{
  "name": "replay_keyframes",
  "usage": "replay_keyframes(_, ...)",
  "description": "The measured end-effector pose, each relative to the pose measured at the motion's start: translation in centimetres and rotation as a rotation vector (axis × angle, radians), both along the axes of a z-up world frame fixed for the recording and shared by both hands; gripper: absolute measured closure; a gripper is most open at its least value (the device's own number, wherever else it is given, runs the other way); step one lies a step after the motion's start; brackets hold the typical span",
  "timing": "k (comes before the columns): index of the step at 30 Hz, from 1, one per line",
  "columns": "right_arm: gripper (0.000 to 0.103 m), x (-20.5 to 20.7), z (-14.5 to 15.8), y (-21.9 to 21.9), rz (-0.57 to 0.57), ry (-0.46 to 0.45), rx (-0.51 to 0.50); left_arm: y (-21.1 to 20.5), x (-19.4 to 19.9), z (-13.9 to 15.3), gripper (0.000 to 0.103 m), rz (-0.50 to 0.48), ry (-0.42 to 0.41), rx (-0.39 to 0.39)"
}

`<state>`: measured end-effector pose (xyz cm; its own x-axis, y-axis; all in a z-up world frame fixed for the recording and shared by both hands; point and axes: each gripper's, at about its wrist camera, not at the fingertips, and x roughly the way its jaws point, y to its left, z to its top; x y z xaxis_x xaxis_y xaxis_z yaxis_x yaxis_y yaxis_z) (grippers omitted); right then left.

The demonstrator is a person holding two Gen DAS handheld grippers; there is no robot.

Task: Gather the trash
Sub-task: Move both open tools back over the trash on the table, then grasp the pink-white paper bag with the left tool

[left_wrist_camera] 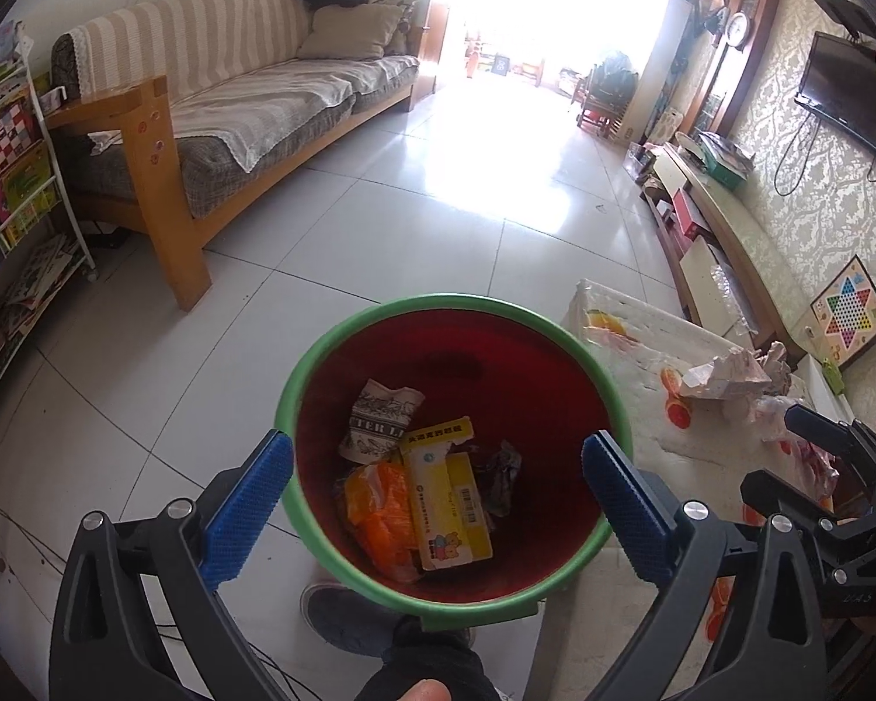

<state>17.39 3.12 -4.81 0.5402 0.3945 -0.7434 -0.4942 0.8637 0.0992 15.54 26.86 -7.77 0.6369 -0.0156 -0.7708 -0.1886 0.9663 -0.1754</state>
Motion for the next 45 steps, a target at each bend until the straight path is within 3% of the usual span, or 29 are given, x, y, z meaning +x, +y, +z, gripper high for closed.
replay_keyframes(8,0.005,-1.2,0.4,-11.7,-0.197,-0.012,-0.007,-8.4,2.8,1.5,0.008,-0.201,0.002,0.034)
replay_keyframes(16,0.005,-1.4,-0.8,-22.7,-0.388,0.006,-0.04,-17.0,6.5,1.4,0.008,-0.39,0.034,0.011)
replay_keyframes(25,0.005,-0.5,-2.1,-30.5,-0.503,0.019,-0.041,-24.6,11.3,0.3,0.008,-0.508,0.069,0.11)
replay_keyframes(31,0.005,0.9,-3.1,-32.5,-0.513,0.024,-0.062,-27.6,15.3,-1.7,0.008,-0.57,0.122,0.277)
replay_keyframes(40,0.005,3.3,-6.1,-33.3,-0.523,0.073,-0.076,-31.9,17.6,-6.2,0.008,-0.732,0.191,0.702)
replay_keyframes(45,0.005,5.0,-7.6,-33.1,-0.523,0.112,-0.097,-33.2,18.5,-7.0,0.008,-0.785,0.193,0.776)
